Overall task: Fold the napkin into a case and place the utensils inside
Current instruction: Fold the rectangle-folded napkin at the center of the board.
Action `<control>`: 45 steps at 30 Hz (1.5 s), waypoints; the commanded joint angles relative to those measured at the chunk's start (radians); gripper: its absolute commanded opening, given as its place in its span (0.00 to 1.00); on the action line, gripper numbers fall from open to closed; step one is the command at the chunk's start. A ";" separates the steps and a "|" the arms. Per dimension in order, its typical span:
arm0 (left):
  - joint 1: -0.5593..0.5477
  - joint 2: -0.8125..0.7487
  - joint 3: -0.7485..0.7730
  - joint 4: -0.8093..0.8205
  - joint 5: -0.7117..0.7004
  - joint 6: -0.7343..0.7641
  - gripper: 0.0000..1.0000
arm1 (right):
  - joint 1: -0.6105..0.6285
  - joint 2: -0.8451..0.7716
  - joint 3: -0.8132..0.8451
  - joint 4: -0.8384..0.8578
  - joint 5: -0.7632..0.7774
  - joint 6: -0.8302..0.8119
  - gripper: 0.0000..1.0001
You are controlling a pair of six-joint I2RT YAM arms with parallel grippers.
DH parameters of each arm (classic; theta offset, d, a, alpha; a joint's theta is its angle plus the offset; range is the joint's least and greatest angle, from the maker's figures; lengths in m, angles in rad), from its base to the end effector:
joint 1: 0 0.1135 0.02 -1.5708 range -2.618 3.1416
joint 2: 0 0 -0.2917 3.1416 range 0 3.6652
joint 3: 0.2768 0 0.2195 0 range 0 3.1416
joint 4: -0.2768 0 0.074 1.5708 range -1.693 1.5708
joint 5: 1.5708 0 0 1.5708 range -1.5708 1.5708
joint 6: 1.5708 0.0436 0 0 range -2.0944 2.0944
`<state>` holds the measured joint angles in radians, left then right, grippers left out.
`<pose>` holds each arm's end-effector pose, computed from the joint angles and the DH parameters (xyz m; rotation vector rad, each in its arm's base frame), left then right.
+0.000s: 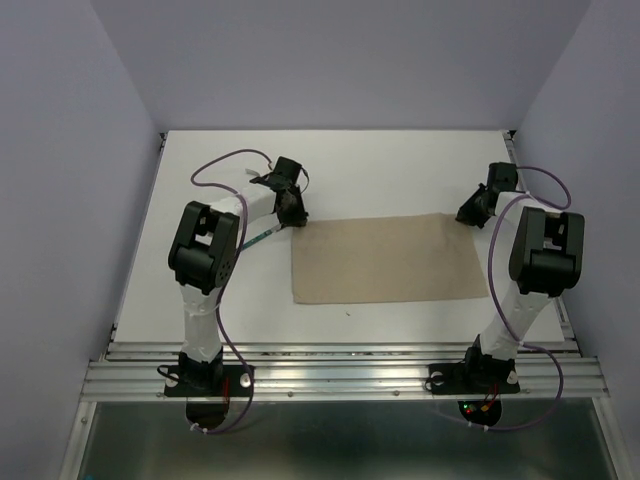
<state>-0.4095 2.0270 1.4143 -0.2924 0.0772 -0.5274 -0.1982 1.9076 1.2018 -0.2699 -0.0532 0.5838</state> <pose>0.3915 -0.1736 0.2106 -0.1157 2.5364 -0.4838 0.3749 -0.0729 0.2002 0.9560 2.3738 0.2172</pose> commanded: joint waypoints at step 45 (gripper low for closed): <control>-0.127 -0.249 -0.379 0.006 -0.067 -0.109 0.51 | -0.009 -0.338 -0.189 -0.134 0.151 -0.084 0.49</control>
<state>-0.5209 1.7382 1.0420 -0.2867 0.0383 -0.6056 -0.1982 1.6169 1.0172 -0.4168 0.0818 0.5156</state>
